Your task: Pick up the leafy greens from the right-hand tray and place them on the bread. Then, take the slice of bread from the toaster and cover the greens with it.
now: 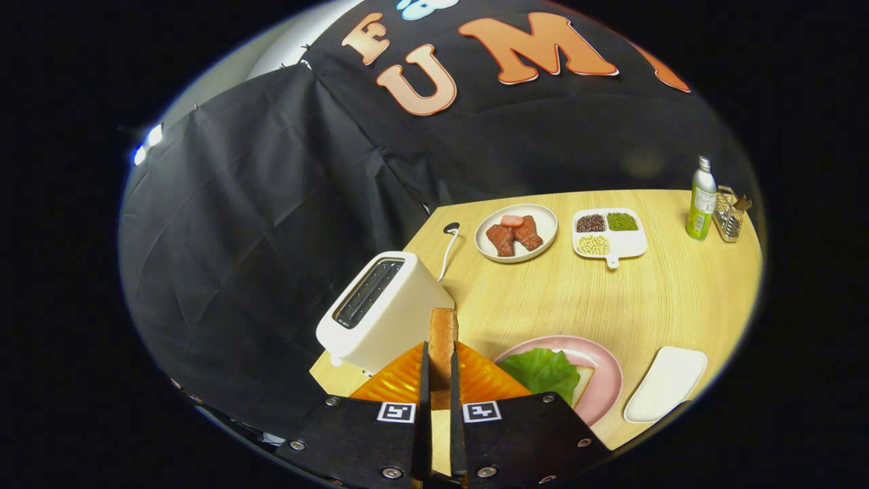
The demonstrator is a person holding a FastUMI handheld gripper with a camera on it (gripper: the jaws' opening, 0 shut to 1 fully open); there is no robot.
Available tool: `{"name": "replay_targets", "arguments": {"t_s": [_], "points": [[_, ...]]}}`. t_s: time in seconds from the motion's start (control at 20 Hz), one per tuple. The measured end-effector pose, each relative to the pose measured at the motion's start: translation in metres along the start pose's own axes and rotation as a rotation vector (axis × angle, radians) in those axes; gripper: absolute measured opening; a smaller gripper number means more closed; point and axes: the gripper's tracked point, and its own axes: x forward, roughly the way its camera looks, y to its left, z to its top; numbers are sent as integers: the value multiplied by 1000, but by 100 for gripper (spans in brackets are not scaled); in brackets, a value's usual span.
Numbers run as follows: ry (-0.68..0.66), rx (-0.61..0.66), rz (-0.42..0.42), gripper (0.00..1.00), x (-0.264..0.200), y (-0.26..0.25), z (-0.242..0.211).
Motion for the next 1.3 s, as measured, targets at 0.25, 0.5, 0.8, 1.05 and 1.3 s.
{"name": "replay_targets", "arguments": {"t_s": [0.25,0.5,0.8,1.05,1.3], "points": [[10,48,-18,11,-4,-27,-18],[24,106,-10,11,-2,-46,-41],[39,194,-25,11,3,-78,-66],[32,219,-57,11,2,-104,-78],[46,184,-105,13,3,-121,-87]]}}
